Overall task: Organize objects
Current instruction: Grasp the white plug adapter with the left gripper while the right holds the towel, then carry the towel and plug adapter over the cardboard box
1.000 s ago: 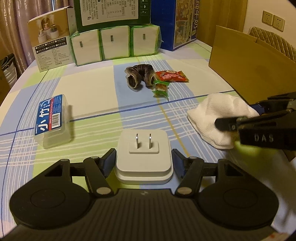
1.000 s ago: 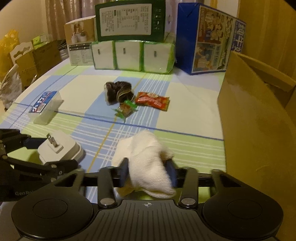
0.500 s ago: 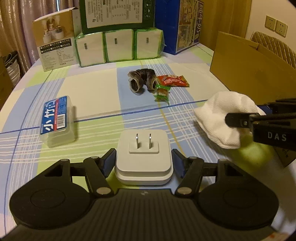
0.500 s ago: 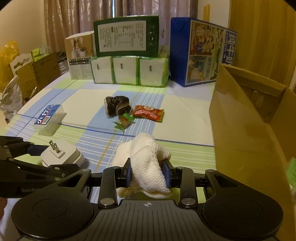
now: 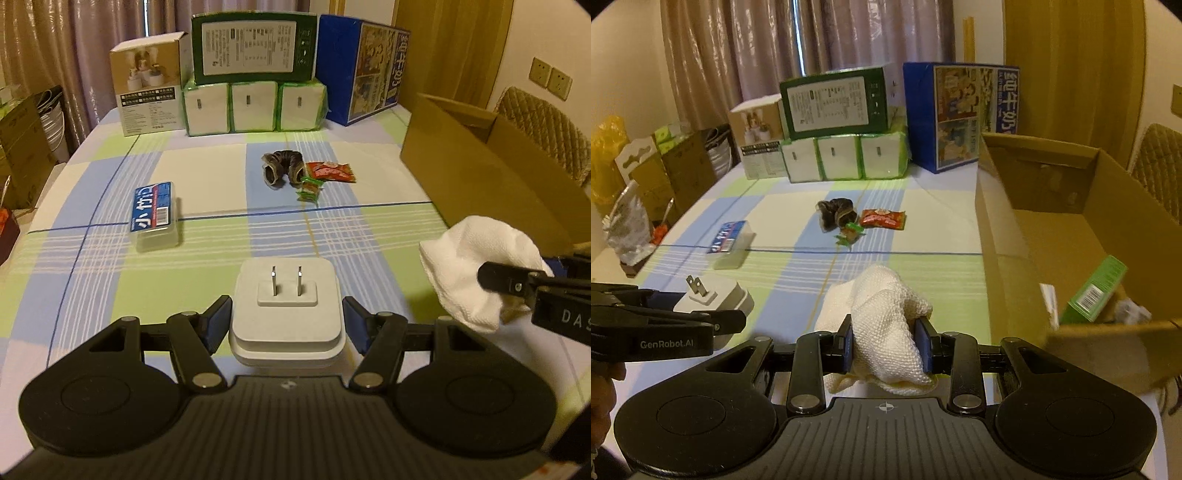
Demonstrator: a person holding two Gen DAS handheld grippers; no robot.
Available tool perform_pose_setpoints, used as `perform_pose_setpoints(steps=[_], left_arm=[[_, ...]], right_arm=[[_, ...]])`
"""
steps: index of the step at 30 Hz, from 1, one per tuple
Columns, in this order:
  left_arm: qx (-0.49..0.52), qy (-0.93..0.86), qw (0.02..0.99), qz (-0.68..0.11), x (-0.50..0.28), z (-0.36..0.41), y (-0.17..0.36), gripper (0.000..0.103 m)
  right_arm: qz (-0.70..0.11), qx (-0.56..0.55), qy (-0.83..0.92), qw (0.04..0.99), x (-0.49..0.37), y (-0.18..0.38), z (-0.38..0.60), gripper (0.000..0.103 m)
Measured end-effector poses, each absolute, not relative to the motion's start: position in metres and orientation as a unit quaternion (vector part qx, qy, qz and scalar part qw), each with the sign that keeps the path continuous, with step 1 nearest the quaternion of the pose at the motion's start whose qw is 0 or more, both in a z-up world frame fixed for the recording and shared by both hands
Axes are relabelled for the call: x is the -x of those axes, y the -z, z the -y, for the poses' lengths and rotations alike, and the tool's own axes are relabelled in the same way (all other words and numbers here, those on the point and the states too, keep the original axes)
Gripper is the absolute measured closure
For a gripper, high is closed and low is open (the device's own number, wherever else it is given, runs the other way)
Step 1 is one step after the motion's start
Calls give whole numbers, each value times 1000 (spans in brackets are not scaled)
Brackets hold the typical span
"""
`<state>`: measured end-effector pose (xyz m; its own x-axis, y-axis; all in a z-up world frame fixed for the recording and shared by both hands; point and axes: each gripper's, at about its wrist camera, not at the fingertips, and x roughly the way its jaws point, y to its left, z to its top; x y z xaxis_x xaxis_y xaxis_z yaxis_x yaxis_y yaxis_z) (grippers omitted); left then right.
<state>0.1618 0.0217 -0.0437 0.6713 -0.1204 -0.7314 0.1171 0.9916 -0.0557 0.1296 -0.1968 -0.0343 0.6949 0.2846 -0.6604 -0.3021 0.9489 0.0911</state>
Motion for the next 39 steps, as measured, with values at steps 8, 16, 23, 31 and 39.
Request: perform_pose_setpoints(steps=[8, 16, 23, 31, 39], left_arm=[[8, 56, 918, -392, -108, -11, 12, 43], [11, 64, 923, -380, -78, 6, -12, 43], [19, 89, 925, -368, -70, 30, -31, 43], [5, 113, 926, -360, -71, 61, -43, 43], [-9, 135, 924, -358, -75, 87, -46, 43]], right_arm=[[-338, 7, -161, 927, -82, 0, 208, 73], [-325, 7, -151, 934, -52, -23, 232, 73], [-304, 0, -128, 944, -39, -43, 261, 73], [-295, -12, -105, 950, -33, -54, 290, 73], [-293, -24, -79, 952, -28, -57, 320, 73]])
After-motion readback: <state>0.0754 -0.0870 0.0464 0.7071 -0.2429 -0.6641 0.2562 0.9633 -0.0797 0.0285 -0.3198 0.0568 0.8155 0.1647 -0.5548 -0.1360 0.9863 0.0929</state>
